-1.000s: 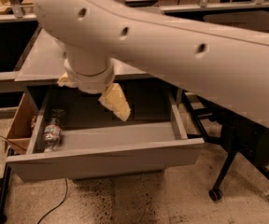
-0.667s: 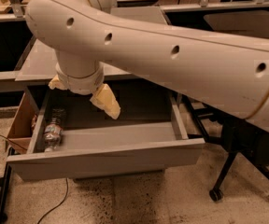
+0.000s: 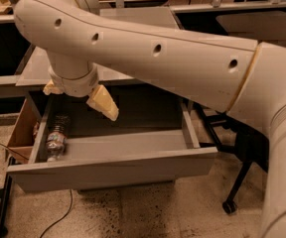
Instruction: Pick water bottle from top drawer and place on counter
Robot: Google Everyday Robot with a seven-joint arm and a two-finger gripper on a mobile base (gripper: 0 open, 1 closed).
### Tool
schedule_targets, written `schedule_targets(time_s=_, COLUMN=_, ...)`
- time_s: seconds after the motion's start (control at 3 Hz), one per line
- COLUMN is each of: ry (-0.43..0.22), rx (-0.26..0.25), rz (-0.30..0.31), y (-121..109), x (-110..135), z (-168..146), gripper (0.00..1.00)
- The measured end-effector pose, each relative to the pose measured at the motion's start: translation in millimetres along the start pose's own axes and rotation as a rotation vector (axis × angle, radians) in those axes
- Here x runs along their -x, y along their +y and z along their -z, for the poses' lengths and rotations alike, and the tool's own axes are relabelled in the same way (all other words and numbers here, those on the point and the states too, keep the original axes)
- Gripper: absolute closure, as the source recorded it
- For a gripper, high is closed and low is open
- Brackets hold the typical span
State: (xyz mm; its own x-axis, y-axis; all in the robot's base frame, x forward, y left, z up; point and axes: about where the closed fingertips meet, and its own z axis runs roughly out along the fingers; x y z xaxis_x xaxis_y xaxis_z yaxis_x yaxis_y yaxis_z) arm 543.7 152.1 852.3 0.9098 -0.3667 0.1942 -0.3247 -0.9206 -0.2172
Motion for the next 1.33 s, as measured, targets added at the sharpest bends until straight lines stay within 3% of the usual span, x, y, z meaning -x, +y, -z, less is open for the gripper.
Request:
schedule_targets(time_s=0.33, ry=0.011, rx=0.023, rz=-0.008, y=4.2, x=2.4, z=5.6, gripper=0.0)
schedule_targets(time_s=0.67, ry=-0.03, rx=0.035, rz=0.039, y=3.5, x=7.5, z=-13.5, gripper=0.0)
schedule_targets(time_s=1.33, ry=-0.105, rx=0.018, rz=0.154, y=2.5, x=-1.1, z=-82.7, gripper=0.0)
